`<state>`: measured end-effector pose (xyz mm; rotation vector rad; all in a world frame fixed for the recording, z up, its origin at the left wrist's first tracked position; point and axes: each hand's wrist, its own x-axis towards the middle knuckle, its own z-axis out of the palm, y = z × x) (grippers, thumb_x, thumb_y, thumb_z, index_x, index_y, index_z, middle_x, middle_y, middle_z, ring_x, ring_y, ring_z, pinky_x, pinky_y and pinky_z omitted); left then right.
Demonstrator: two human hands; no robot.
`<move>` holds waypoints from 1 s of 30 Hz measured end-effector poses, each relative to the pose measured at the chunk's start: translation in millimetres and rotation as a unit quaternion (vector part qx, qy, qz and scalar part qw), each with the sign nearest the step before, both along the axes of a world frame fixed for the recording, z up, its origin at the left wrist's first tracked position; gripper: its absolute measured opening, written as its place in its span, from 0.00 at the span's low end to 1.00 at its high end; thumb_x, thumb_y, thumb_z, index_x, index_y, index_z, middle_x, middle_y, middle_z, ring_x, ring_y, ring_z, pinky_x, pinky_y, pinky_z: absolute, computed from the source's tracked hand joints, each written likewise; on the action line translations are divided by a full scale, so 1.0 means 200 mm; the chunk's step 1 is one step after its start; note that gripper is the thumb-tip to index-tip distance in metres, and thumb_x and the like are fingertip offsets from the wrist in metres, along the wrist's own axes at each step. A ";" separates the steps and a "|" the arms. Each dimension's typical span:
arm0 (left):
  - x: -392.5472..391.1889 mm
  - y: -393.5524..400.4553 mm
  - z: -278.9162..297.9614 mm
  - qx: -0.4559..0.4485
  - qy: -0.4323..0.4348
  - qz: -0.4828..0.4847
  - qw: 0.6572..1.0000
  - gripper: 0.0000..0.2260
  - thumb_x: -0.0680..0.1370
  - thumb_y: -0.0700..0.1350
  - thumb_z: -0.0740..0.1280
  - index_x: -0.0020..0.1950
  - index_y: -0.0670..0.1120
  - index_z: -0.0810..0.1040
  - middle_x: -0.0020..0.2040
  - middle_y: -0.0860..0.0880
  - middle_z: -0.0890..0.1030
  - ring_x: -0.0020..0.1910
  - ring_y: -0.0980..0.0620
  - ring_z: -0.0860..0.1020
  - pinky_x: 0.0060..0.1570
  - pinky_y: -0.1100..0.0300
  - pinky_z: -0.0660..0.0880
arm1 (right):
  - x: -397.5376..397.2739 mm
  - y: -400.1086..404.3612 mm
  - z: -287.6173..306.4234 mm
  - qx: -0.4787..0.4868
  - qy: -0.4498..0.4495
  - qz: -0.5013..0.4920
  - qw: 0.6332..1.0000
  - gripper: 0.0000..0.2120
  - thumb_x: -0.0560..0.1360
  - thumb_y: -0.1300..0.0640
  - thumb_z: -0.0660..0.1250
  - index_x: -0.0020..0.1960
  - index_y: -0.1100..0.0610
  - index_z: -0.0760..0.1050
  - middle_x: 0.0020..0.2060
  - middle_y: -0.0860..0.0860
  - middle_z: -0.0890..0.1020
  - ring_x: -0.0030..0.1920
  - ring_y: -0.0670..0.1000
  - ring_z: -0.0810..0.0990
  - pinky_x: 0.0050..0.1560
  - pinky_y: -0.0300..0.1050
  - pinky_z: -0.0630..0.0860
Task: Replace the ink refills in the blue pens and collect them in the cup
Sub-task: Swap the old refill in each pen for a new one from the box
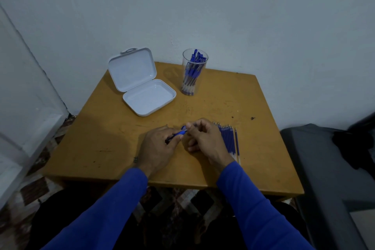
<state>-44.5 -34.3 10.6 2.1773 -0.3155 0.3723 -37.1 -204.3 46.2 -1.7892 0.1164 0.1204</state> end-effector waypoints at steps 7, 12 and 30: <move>0.00 0.00 0.00 -0.001 -0.012 -0.006 1.000 0.08 0.78 0.47 0.72 0.56 0.49 0.86 0.42 0.54 0.84 0.40 0.59 0.78 0.45 0.64 0.74 | -0.01 0.00 0.00 0.008 0.005 0.001 1.000 0.14 0.81 0.55 0.69 0.46 0.67 0.78 0.32 0.55 0.81 0.33 0.52 0.80 0.36 0.51 0.83; 0.00 0.00 0.00 -0.003 -0.013 -0.001 1.000 0.07 0.78 0.48 0.73 0.55 0.49 0.86 0.39 0.55 0.82 0.37 0.59 0.77 0.38 0.64 0.73 | 0.00 0.02 0.02 -0.004 -0.008 -0.012 1.000 0.14 0.80 0.49 0.69 0.51 0.61 0.79 0.39 0.59 0.83 0.34 0.53 0.82 0.38 0.60 0.84; 0.01 0.01 -0.02 0.014 -0.032 0.004 0.999 0.08 0.78 0.47 0.73 0.56 0.50 0.86 0.40 0.53 0.83 0.37 0.57 0.78 0.37 0.59 0.76 | 0.02 0.03 0.01 -0.058 -0.007 -0.012 0.998 0.07 0.82 0.57 0.67 0.46 0.57 0.79 0.34 0.53 0.83 0.35 0.51 0.82 0.42 0.57 0.84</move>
